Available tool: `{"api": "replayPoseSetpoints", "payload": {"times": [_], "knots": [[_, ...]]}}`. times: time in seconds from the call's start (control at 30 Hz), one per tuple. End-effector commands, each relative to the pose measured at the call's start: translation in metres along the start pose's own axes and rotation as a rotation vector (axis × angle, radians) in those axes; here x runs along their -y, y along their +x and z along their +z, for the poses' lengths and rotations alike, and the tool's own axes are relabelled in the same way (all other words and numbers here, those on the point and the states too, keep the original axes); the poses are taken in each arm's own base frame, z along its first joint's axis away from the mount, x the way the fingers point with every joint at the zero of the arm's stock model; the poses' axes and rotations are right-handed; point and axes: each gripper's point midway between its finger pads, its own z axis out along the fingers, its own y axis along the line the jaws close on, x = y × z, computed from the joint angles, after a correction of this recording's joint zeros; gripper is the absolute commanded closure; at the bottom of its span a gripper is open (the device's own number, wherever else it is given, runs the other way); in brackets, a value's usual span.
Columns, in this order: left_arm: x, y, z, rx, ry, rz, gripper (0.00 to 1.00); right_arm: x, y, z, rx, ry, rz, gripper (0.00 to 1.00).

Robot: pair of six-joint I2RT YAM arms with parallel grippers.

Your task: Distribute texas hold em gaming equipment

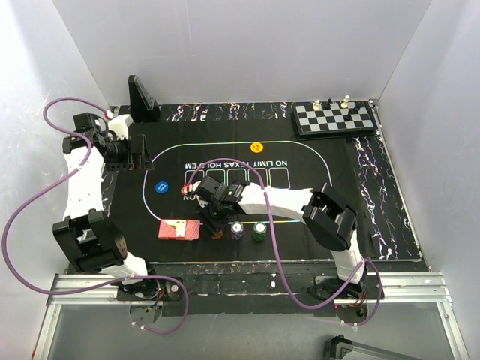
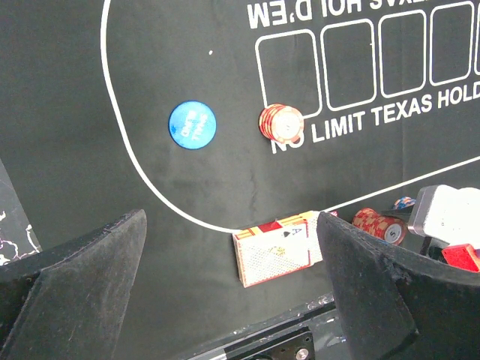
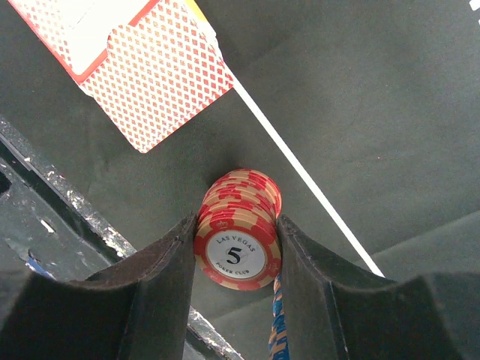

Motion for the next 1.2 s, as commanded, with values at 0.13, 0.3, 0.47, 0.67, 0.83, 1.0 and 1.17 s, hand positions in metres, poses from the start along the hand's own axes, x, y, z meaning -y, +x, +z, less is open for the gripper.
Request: {"api": "replayPoseSetpoints", "payload": {"times": [0.13,0.3,0.47,0.67,0.83,1.0,1.17], "knots": [[0.009,-0.005,-0.011,0.051,0.008,0.022,0.02,-0.01,-0.02,-0.022,0.068,-0.014,-0.017,0.63],[0.01,-0.004,-0.011,0.051,0.015,0.02,0.02,-0.012,-0.028,-0.035,0.092,-0.012,-0.028,0.67],[0.01,-0.005,-0.012,0.05,0.014,0.022,0.02,-0.013,-0.035,-0.043,0.118,-0.012,-0.037,0.79],[0.011,-0.005,-0.013,0.052,0.015,0.026,0.02,-0.001,-0.051,-0.052,0.157,0.051,-0.058,0.99],[0.01,-0.006,-0.014,0.052,0.014,0.028,0.02,0.034,-0.079,-0.071,0.211,0.086,0.002,0.99],[0.009,-0.007,-0.013,0.047,0.016,0.027,0.02,0.096,-0.103,-0.086,0.251,0.144,0.135,0.99],[0.008,-0.008,-0.008,0.034,0.029,0.016,0.02,0.178,-0.113,-0.093,0.255,0.252,0.291,0.99]]}}
